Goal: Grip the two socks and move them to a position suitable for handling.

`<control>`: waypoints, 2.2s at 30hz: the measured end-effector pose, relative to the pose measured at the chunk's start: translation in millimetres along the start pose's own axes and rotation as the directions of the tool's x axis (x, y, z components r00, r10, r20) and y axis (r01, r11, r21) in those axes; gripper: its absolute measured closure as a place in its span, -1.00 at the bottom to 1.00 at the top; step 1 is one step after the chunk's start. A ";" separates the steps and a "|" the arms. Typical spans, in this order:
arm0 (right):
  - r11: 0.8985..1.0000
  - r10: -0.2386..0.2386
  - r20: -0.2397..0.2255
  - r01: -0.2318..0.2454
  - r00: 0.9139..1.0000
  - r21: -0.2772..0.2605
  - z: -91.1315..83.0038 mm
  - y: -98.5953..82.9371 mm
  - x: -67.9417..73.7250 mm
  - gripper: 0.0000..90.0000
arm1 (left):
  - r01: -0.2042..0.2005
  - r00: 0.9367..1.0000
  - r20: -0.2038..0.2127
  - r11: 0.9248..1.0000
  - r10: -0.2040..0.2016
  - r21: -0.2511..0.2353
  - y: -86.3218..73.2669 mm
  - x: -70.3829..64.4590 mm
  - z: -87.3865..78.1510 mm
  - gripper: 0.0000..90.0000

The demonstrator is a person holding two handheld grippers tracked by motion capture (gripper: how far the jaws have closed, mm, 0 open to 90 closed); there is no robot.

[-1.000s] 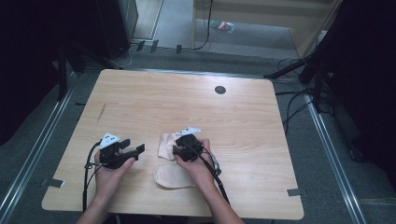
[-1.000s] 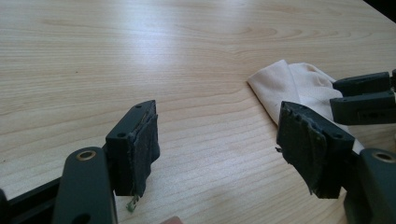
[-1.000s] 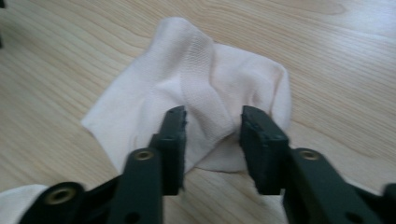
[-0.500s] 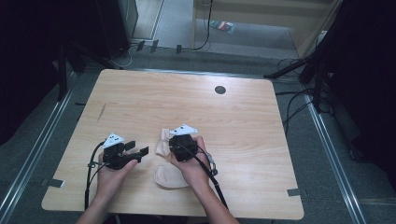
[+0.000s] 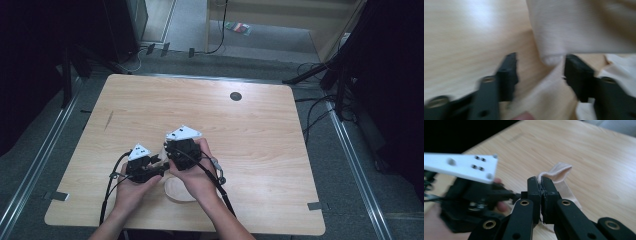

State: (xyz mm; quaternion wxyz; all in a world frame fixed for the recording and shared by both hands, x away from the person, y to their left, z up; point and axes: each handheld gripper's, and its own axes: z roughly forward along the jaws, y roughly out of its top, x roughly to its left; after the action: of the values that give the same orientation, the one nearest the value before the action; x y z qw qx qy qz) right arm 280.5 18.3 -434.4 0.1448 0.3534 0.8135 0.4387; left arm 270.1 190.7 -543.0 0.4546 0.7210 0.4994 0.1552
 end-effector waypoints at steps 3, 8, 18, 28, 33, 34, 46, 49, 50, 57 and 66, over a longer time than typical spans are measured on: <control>0.998 -0.010 -0.037 0.008 0.999 -0.056 -12.9 7.4 0.9 0.97 | -0.071 0.984 -0.171 0.993 0.053 -0.099 6.6 -2.0 -21.0 1.00; 0.998 0.000 0.019 0.002 1.000 -0.065 -20.1 2.1 -18.5 0.97 | -0.267 0.911 -0.348 0.960 0.224 -0.080 9.8 -17.0 -26.4 1.00; 0.985 0.133 0.141 -0.147 0.981 0.094 1.7 -56.5 -104.9 0.97 | -0.109 0.991 -0.082 0.994 0.107 -0.017 -0.6 -7.9 1.9 0.34; 0.983 0.130 0.284 -0.161 0.950 0.086 -1.8 -70.2 -136.0 0.19 | 0.006 1.000 0.004 0.998 -0.006 -0.059 1.4 5.1 -9.9 0.17; 0.990 0.139 0.168 -0.141 0.976 0.000 -37.9 -93.5 -113.5 0.79 | 0.042 0.994 0.105 0.997 -0.035 -0.067 -0.4 -3.7 -35.3 0.47; 0.990 0.138 0.150 -0.140 0.979 0.002 -43.1 -99.1 -109.0 0.89 | 0.043 0.992 0.122 0.998 -0.037 -0.053 -4.5 -9.5 -39.5 0.54; 0.980 0.132 0.097 -0.145 0.986 0.138 -46.0 -155.1 -73.3 1.00 | -0.093 0.992 0.105 0.979 0.075 0.180 -42.7 -46.5 -33.2 1.00; 0.978 0.134 0.112 -0.150 0.985 0.145 -45.7 -157.5 -74.2 1.00 | -0.093 0.992 0.095 0.979 0.077 0.182 -43.0 -45.6 -32.6 1.00; 0.978 0.131 0.121 -0.149 0.984 0.147 -45.9 -157.4 -74.0 1.00 | -0.106 0.992 0.084 0.978 0.092 0.181 -42.4 -46.2 -32.0 1.00; 0.974 0.160 0.184 -0.186 0.970 0.131 -46.5 -157.2 -83.5 1.00 | -0.124 0.991 0.071 0.980 0.114 0.157 -33.5 -39.7 -19.2 1.00; 0.992 0.129 0.028 -0.129 0.991 0.003 -49.4 -129.3 -31.0 1.00 | -0.043 0.985 0.169 0.995 0.028 0.086 -14.2 -26.1 -21.8 0.99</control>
State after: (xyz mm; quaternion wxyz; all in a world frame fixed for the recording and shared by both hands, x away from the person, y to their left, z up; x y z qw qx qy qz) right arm 217.6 -80.9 -513.9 0.1263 0.4116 0.7878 0.4404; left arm 235.3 180.4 -536.8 0.4595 0.7600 0.4526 0.0796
